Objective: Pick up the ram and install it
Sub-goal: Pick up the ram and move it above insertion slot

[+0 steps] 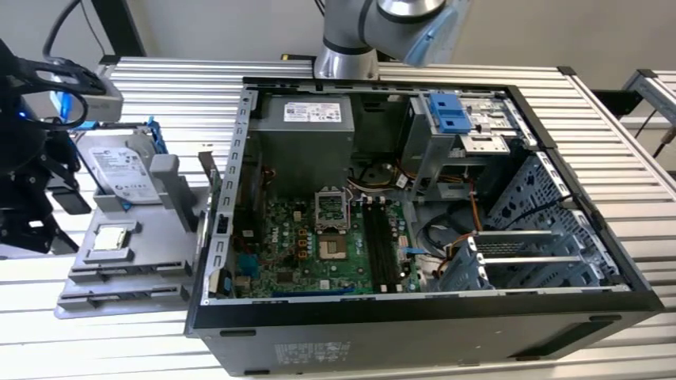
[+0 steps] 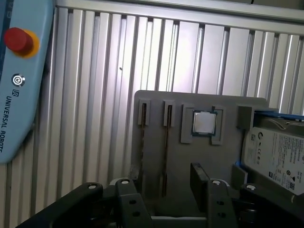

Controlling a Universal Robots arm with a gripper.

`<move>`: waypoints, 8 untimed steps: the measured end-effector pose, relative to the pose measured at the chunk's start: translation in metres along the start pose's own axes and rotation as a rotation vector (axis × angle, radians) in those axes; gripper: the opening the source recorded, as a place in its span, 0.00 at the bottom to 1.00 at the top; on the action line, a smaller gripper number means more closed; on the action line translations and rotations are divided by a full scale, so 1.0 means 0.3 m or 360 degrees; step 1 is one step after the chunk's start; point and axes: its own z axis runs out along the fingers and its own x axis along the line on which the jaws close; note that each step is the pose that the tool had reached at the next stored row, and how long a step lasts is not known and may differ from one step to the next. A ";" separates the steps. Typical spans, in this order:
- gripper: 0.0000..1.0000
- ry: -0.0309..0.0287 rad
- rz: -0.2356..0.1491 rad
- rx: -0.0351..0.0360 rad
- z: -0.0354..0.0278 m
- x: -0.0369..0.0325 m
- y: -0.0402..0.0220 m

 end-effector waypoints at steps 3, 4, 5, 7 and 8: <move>1.00 0.00005 0.0000 -0.0001 0.017 -0.008 -0.001; 1.00 0.00004 0.0000 -0.0001 0.024 -0.011 -0.001; 1.00 0.00002 0.0000 0.0000 0.037 -0.015 -0.002; 1.00 0.00001 0.0000 0.0000 0.048 -0.019 -0.003; 1.00 0.00002 0.0000 0.0000 0.055 -0.018 -0.003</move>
